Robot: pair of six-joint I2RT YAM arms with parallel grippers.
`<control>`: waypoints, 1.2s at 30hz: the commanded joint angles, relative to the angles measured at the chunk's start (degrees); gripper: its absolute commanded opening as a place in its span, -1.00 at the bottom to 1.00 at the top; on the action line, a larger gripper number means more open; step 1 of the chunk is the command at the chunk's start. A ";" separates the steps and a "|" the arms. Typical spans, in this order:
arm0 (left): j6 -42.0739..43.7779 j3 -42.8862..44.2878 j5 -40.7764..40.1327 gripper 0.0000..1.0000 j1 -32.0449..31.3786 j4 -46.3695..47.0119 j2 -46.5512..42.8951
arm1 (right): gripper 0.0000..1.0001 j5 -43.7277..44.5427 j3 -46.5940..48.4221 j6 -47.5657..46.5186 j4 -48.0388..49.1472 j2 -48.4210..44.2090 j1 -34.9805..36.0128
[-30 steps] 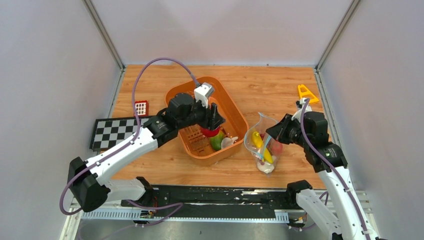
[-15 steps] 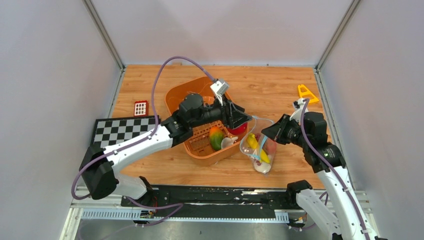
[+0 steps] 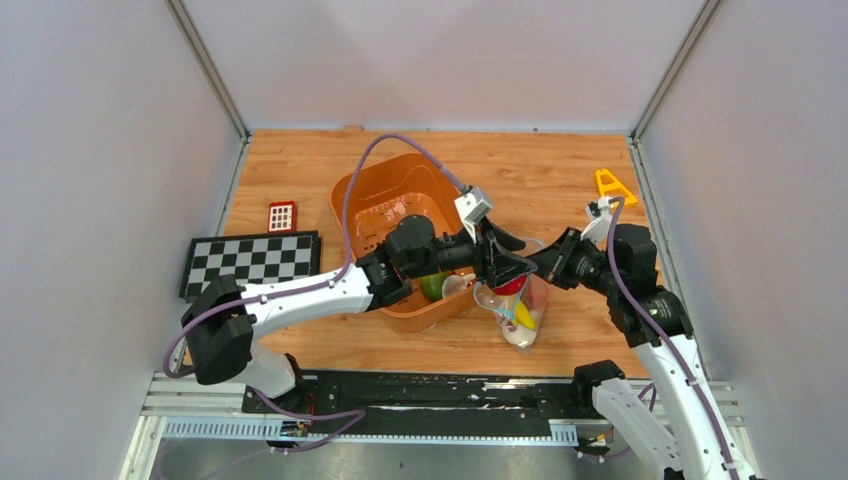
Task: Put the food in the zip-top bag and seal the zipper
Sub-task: Place the fake fruit in the zipper food storage bag.
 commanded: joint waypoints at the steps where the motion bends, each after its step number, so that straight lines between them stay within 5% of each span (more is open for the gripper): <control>1: 4.94 -1.87 -4.01 -0.28 -0.99 5.24 1.32 | -1.00 -2.73 2.91 5.62 5.02 -2.04 -0.13; 20: 13.12 -3.14 -28.07 -0.22 -6.40 4.91 5.88 | -1.00 -5.62 1.39 17.24 5.68 -7.85 -0.13; 36: 15.44 -3.60 -29.22 -0.22 -6.38 1.51 -4.82 | -1.00 1.58 3.87 6.70 -4.28 -5.64 -0.14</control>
